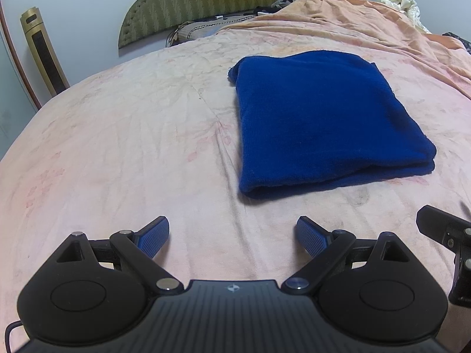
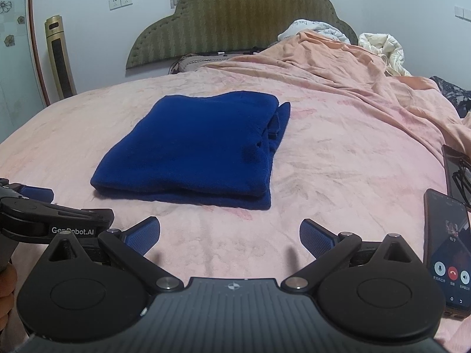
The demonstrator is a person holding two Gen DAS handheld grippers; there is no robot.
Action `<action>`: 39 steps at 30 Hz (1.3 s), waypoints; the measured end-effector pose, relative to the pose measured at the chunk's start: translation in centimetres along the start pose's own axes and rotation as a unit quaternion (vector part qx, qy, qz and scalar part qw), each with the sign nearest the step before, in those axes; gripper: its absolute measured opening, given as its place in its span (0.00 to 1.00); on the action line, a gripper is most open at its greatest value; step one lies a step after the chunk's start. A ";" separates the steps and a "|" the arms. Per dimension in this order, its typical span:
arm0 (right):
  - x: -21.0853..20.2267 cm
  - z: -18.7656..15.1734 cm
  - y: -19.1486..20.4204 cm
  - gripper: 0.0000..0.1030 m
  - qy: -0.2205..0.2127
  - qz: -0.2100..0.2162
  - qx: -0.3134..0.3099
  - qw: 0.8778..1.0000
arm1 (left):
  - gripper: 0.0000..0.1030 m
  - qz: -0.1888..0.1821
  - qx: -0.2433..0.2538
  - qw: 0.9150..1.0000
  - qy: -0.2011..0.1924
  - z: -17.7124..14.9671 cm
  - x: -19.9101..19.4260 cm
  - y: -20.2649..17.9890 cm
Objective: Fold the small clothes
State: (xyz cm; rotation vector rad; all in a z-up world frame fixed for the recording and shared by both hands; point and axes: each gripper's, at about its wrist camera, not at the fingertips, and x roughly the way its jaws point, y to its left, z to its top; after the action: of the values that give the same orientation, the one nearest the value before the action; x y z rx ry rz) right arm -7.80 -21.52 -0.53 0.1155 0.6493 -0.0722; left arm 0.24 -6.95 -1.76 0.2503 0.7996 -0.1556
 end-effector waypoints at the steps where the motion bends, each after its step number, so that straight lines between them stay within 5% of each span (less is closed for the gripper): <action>1: 0.0 0.0 0.0 1.00 0.000 -0.001 0.003 1.000 | 0.92 0.000 -0.002 1.000 0.001 0.0 0.1 0.1; 39: -0.4 0.5 0.5 1.00 0.003 0.014 0.012 1.000 | 0.92 0.001 -0.002 1.000 0.001 -0.1 -0.4 -0.1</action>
State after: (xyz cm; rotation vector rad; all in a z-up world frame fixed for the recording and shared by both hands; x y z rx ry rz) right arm -7.78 -21.09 0.11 0.1488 0.6534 -0.0529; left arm -0.09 -7.05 -1.55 0.2464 0.8008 -0.1523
